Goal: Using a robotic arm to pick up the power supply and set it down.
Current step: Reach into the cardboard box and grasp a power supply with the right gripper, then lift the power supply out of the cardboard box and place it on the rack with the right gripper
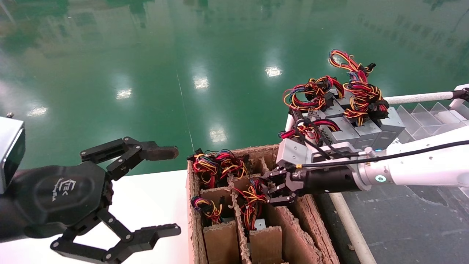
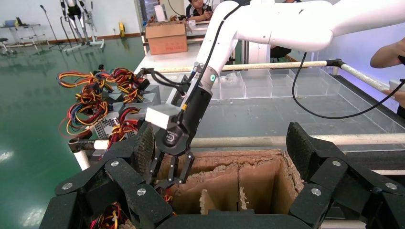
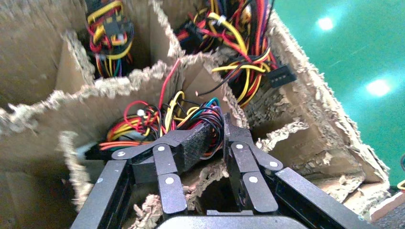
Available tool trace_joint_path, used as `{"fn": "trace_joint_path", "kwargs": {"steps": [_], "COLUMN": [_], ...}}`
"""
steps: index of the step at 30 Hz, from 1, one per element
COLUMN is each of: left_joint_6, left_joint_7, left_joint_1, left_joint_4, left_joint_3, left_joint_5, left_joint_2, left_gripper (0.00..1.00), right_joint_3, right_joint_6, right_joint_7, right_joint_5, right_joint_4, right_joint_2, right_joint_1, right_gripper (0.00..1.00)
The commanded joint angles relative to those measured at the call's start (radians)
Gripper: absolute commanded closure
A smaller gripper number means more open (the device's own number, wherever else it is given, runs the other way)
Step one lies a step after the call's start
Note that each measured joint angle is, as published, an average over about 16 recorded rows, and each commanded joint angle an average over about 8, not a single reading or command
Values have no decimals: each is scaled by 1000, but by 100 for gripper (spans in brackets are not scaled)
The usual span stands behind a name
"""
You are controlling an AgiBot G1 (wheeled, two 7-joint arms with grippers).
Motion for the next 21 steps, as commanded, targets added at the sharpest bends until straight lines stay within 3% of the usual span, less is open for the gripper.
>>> {"fn": "trace_joint_path", "kwargs": {"steps": [1,8,21], "left_joint_6": [0,0,0], "left_joint_7": [0,0,0], "left_joint_1": [0,0,0], "left_joint_4": [0,0,0], "left_joint_3": [0,0,0], "left_joint_5": [0,0,0], "left_joint_2": [0,0,0], "left_gripper": [0,0,0], "right_joint_3": [7,27,37], "right_joint_6": [-3,-93,-261], "right_joint_7": [4,32,30], "right_joint_5": [13,88,170], "right_joint_4": [-3,-117,-452], "right_joint_2": [6,6,-35], "right_joint_1": [-5,6,61], "right_gripper": [100,100,100]}}
